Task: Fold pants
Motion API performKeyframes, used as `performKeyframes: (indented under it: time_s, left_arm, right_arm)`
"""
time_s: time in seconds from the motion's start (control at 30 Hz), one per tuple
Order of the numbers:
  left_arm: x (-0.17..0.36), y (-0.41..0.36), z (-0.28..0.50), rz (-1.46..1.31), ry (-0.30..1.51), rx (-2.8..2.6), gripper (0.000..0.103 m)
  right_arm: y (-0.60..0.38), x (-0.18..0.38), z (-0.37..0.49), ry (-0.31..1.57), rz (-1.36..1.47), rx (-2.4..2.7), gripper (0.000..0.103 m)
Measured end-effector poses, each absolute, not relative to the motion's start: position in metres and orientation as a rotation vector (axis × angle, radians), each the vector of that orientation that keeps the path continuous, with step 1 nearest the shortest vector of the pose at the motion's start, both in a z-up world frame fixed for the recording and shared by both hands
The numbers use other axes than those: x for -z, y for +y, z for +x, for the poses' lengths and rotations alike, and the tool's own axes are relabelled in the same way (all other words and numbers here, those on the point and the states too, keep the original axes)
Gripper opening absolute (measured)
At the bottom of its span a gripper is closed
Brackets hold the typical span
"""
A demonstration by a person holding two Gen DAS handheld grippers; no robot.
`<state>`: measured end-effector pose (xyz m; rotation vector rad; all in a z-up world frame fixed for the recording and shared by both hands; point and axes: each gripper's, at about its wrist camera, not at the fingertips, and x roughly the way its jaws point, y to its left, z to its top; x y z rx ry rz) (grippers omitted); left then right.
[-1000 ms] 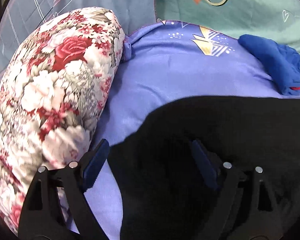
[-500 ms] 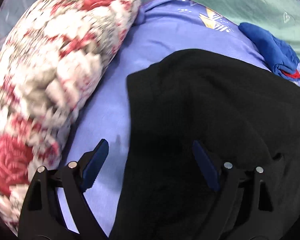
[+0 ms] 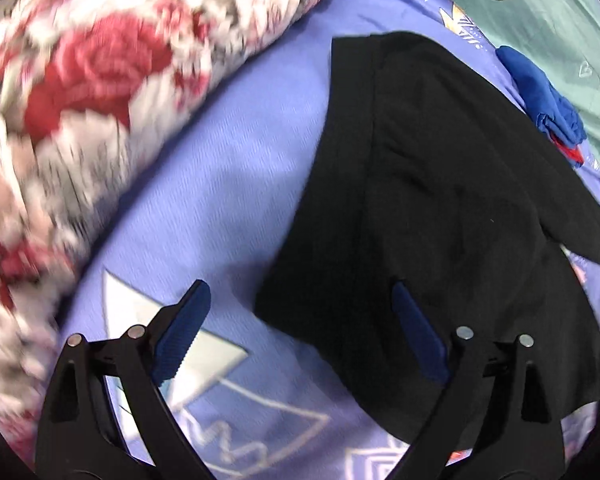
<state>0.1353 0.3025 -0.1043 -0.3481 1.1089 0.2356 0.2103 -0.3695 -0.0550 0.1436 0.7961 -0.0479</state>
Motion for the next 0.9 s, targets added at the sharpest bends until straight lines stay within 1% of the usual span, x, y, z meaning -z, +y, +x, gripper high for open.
performKeyframes:
  time_s: [0.07, 0.1, 0.13, 0.2, 0.4, 0.43, 0.5, 0.57, 0.7, 0.73, 0.83, 0.87, 0.9]
  left_arm:
    - [0.107, 0.300, 0.131, -0.392, 1.113, -0.225, 0.085]
    - [0.110, 0.297, 0.131, -0.414, 1.126, -0.212, 0.076]
    - [0.111, 0.295, 0.132, -0.422, 1.137, -0.213, 0.074]
    - [0.112, 0.291, 0.131, -0.417, 1.142, -0.240, 0.074]
    - [0.110, 0.283, 0.136, -0.430, 1.161, -0.273, 0.069]
    - [0.110, 0.283, 0.137, -0.423, 1.163, -0.278, 0.066]
    - [0.110, 0.283, 0.140, -0.426, 1.169, -0.288, 0.062]
    - [0.108, 0.286, 0.141, -0.443, 1.166, -0.290, 0.062]
    - [0.103, 0.287, 0.129, -0.492, 1.188, -0.273, 0.071]
    - [0.103, 0.286, 0.127, -0.512, 1.194, -0.258, 0.071]
    - [0.103, 0.278, 0.122, -0.550, 1.211, -0.206, 0.069]
    - [0.104, 0.275, 0.124, -0.558, 1.213, -0.192, 0.068]
    - [0.105, 0.273, 0.127, -0.566, 1.215, -0.179, 0.063]
  right_arm:
    - [-0.361, 0.050, 0.195, 0.776, 0.155, 0.019, 0.085]
    - [-0.357, 0.048, 0.188, 0.770, 0.162, 0.009, 0.085]
    - [-0.356, 0.046, 0.184, 0.769, 0.163, 0.000, 0.085]
    - [-0.349, 0.043, 0.174, 0.761, 0.158, -0.026, 0.085]
    - [-0.336, 0.042, 0.160, 0.754, 0.158, -0.065, 0.085]
    - [-0.334, 0.043, 0.159, 0.757, 0.160, -0.073, 0.085]
    - [-0.335, 0.045, 0.159, 0.760, 0.170, -0.080, 0.085]
    - [-0.336, 0.046, 0.156, 0.763, 0.180, -0.085, 0.085]
    - [-0.340, 0.043, 0.148, 0.748, 0.191, -0.089, 0.085]
    - [-0.341, 0.043, 0.147, 0.745, 0.194, -0.087, 0.085]
    - [-0.347, 0.045, 0.145, 0.749, 0.218, -0.084, 0.085]
    - [-0.347, 0.045, 0.144, 0.749, 0.225, -0.085, 0.085]
    - [-0.347, 0.046, 0.144, 0.750, 0.228, -0.085, 0.085]
